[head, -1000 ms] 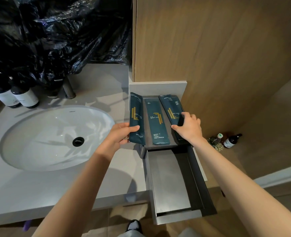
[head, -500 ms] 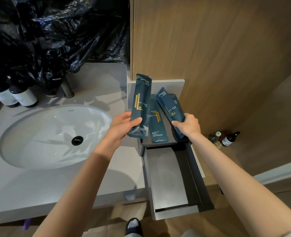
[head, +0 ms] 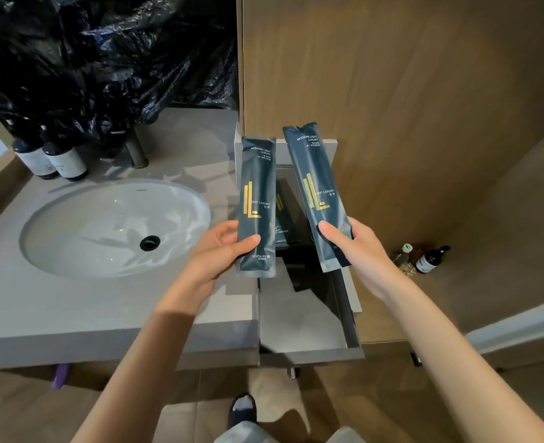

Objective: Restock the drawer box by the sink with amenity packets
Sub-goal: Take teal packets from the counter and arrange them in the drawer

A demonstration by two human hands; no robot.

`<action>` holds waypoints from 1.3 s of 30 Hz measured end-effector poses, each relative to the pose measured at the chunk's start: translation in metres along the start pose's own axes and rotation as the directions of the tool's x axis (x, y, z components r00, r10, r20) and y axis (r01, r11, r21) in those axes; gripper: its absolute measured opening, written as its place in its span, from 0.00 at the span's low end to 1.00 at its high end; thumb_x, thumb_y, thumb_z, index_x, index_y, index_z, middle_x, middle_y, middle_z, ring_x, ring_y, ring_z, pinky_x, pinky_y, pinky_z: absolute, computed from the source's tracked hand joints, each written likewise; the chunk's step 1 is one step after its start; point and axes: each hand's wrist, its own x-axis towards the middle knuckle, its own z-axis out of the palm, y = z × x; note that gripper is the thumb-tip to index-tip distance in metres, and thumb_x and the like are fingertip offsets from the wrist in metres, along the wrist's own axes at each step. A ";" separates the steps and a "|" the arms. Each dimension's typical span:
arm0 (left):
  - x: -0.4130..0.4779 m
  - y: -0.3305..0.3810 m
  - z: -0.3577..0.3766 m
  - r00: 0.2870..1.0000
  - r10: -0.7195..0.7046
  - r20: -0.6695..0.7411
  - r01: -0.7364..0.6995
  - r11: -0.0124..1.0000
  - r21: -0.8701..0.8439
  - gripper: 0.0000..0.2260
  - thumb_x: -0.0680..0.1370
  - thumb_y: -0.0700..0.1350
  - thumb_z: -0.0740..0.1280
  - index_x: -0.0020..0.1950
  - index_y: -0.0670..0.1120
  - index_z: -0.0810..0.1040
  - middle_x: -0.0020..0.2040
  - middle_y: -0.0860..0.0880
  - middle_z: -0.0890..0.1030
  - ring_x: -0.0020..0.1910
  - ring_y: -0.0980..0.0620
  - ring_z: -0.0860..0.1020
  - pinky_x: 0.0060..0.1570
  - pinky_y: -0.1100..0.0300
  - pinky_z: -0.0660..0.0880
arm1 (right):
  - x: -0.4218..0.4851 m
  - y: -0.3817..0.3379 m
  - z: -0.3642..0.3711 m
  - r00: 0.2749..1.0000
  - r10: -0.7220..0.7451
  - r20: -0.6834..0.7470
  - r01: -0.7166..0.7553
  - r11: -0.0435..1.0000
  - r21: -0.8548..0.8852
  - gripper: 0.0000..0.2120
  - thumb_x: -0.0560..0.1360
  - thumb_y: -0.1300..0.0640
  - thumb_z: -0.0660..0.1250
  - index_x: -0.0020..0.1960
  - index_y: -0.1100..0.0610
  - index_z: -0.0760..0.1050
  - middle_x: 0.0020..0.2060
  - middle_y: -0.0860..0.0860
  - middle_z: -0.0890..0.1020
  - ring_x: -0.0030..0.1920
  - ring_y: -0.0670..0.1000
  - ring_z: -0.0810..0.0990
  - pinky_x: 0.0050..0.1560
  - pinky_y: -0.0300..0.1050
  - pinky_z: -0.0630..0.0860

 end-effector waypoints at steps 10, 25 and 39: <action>-0.081 -0.044 0.052 0.996 -0.072 0.060 0.069 0.996 0.056 0.11 0.72 0.36 0.72 0.51 0.47 0.76 0.46 0.47 0.86 0.45 0.49 0.84 0.48 0.54 0.80 | -0.060 0.038 -0.008 0.999 -0.016 0.029 0.013 0.997 0.071 0.14 0.75 0.55 0.70 0.60 0.48 0.76 0.53 0.45 0.83 0.51 0.42 0.83 0.53 0.43 0.80; -0.107 -0.062 0.067 0.973 -0.227 0.048 0.219 0.965 0.142 0.18 0.76 0.46 0.70 0.65 0.46 0.75 0.52 0.45 0.84 0.39 0.54 0.83 0.39 0.62 0.81 | -0.080 0.063 -0.041 0.957 0.272 0.102 -0.272 0.962 -0.006 0.11 0.68 0.61 0.76 0.49 0.54 0.83 0.46 0.51 0.87 0.50 0.53 0.84 0.57 0.52 0.79; -0.053 -0.066 0.031 0.925 -0.380 -0.021 0.373 0.895 0.243 0.22 0.71 0.36 0.74 0.63 0.35 0.74 0.47 0.43 0.83 0.32 0.56 0.84 0.33 0.66 0.80 | -0.088 0.059 -0.051 0.898 0.400 0.186 -0.421 0.902 0.095 0.12 0.74 0.61 0.70 0.56 0.62 0.75 0.37 0.56 0.79 0.28 0.48 0.78 0.27 0.37 0.74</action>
